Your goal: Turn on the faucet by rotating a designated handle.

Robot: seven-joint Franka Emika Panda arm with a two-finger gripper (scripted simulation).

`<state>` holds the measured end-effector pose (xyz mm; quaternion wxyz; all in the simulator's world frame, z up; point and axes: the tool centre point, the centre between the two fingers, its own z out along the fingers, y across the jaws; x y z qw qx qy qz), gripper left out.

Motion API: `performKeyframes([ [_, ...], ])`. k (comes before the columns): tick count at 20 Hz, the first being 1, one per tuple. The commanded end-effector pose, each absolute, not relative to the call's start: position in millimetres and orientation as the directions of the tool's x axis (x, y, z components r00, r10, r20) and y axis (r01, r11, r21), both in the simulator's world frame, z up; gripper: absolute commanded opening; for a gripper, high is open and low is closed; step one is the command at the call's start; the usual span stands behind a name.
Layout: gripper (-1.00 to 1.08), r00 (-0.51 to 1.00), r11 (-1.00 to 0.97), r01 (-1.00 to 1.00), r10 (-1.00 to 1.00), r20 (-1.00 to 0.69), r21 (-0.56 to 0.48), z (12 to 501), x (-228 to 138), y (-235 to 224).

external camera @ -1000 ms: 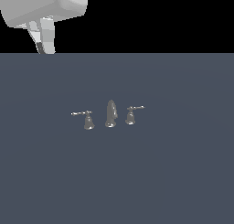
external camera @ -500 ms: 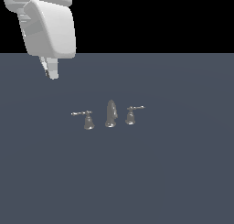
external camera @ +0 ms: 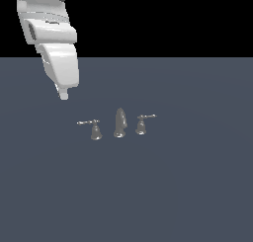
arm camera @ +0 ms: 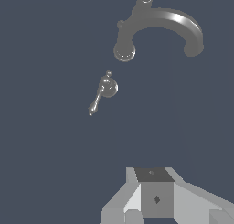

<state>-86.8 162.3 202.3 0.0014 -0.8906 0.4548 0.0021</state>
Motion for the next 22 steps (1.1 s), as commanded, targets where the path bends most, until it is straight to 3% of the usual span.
performKeyframes([
  [1, -1.00, 0.555, -0.555, -0.832, -0.832, -0.005, -0.001, 191, -77, 164],
  [22, -1.00, 0.249, -0.249, -0.969, -0.969, 0.003, 0.001, 91, 15, 162],
])
